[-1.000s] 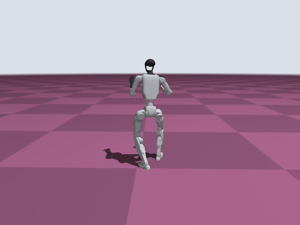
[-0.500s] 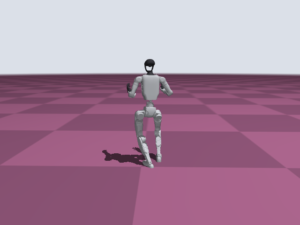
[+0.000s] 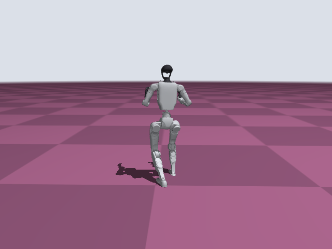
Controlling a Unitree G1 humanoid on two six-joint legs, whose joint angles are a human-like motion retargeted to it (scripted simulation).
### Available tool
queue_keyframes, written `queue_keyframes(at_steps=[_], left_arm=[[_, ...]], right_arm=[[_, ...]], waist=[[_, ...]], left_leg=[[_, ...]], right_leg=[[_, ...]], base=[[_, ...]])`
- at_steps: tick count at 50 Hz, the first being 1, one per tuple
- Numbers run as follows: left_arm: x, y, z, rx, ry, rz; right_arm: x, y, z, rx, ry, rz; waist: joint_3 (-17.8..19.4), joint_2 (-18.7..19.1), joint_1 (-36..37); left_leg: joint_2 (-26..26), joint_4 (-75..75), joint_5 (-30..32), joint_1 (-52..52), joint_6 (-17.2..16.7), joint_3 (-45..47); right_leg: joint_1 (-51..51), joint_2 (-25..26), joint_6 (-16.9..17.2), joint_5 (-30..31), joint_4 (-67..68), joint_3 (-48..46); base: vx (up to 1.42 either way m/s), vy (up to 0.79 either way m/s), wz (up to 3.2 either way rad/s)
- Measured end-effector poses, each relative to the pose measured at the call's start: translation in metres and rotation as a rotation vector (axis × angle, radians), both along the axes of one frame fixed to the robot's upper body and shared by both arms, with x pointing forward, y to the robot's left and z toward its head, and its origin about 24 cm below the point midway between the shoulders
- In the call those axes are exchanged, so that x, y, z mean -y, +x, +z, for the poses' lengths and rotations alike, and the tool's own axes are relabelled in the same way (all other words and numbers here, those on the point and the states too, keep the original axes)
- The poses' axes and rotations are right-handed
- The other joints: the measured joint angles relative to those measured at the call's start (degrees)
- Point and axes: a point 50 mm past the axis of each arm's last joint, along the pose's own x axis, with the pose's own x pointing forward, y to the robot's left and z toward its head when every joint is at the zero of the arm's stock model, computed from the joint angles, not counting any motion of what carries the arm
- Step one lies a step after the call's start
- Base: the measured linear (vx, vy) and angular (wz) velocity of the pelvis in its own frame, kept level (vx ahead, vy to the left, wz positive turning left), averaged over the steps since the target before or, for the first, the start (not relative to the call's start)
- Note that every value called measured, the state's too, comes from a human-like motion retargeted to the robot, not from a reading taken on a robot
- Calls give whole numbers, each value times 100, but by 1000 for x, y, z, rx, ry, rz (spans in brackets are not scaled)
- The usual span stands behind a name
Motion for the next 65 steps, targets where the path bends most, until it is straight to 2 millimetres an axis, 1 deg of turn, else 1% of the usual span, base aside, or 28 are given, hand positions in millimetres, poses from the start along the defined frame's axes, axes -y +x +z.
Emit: queue_keyframes(at_steps=[5, 9, 12, 14, 19, 24, 31, 37, 42, 48, 52, 55, 56, 57, 58, 61, 65], left_arm=[[0, 2, -11, -52, 5, 19], [-1, 4, -20, -98, 23, 31], [-2, 5, -26, -129, 39, 42], [-3, 5, -31, -149, 50, 46], [-5, 2, -41, -190, 77, 56], [-6, -1, -46, -210, 107, 59], [-5, -5, -50, -215, 159, 48], [0, -9, -53, -218, 196, 17], [10, -10, -45, -175, 189, -33], [18, -9, -36, -139, 154, -81], [21, -9, -35, -145, 111, -108], [22, -10, -38, -166, 78, -120], [22, -9, -37, -167, 63, -127], [22, -9, -37, -171, 51, -132], [23, -9, -39, -178, 43, -134], [23, -9, -39, -187, 19, -147], [26, -9, -43, -209, -3, -170]], right_arm=[[-6, 3, -4, -27, 34, 54], [-10, 5, -7, -50, 41, 90], [-11, 6, -9, -69, 38, 110], [-12, 6, -10, -81, 33, 119], [-13, 6, -15, -112, 8, 133], [-12, 6, -23, -156, -27, 130], [-14, 2, -37, -219, -72, 124], [-15, 1, -44, -250, -114, 124], [-15, -2, -48, -267, -117, 118], [-11, -1, -59, -321, -100, 91], [-10, 0, -63, -340, -81, 84], [-12, -1, -68, -357, -65, 87], [-12, 1, -67, -355, -60, 86], [-12, 1, -67, -355, -56, 86], [-13, 1, -69, -361, -51, 88], [-14, 3, -69, -363, -43, 90], [-14, 2, -72, -383, -33, 98]], waist=[[152, 484, 145], [274, 847, 258], [341, 1017, 299], [364, 1075, 306], [363, 1103, 269], [331, 1008, 118], [225, 600, -232], [211, 243, -479], [224, 37, -618], [272, -55, -675], [391, 37, -662], [492, 197, -577], [544, 392, -536], [589, 542, -494], [618, 601, -451], [688, 891, -332], [725, 1063, -191]], left_leg=[[772, 1153, 61, -154, -319, -84], [1364, 1922, 211, -294, -505, -117], [1636, 2220, 272, -402, -570, -119], [1714, 2258, 279, -474, -586, -113], [1667, 1952, 248, -588, -591, -101], [1472, 1333, 225, -505, -527, -3], [958, 216, 166, -191, -278, 322], [519, -596, 270, 201, -190, 548], [249, -1077, 343, 544, -137, 613], [154, -1136, 305, 895, -128, 584], [355, -543, 238, 1009, -235, 515], [664, 338, 244, 949, -432, 395], [907, 655, 294, 886, -542, 288], [1100, 967, 368, 834, -649, 200], [1189, 1270, 493, 805, -749, 147], [1509, 1950, 1058, 620, -1086, -107], [1705, 2560, 1548, 427, -1284, -288]], right_leg=[[324, 682, -211, -64, -19, -247], [589, 1197, -343, -84, -180, -392], [766, 1452, -388, -80, -344, -432], [862, 1549, -388, -69, -453, -429], [1036, 1644, -334, -6, -716, -353], [1123, 1593, -234, 82, -949, -226], [990, 1179, -58, 98, -960, -1], [850, 811, 58, -26, -695, 150], [743, 682, 105, -322, -709, 360], [807, 605, 47, -300, -589, 327], [1050, 775, -106, -400, -386, 278], [1143, 1054, -249, -521, -28, 226], [1297, 1297, -334, -454, -218, 138], [1400, 1493, -407, -426, -294, 75], [1402, 1595, -457, -477, -145, 63], [1636, 2003, -616, -379, -369, -10], [1811, 2266, -722, -339, -445, -19]], base=[[17, -10, -40], [15, -7, -41], [13, -4, -28], [11, -3, -21], [7, -1, -16], [0, 0, 0], [-1, 2, 3], [0, 0, 0], [8, 0, 4], [15, -4, -1], [16, -6, -4], [13, -6, -24], [13, -6, -30], [13, -5, -30], [11, -5, -29], [9, -4, -21], [6, -2, -10]])
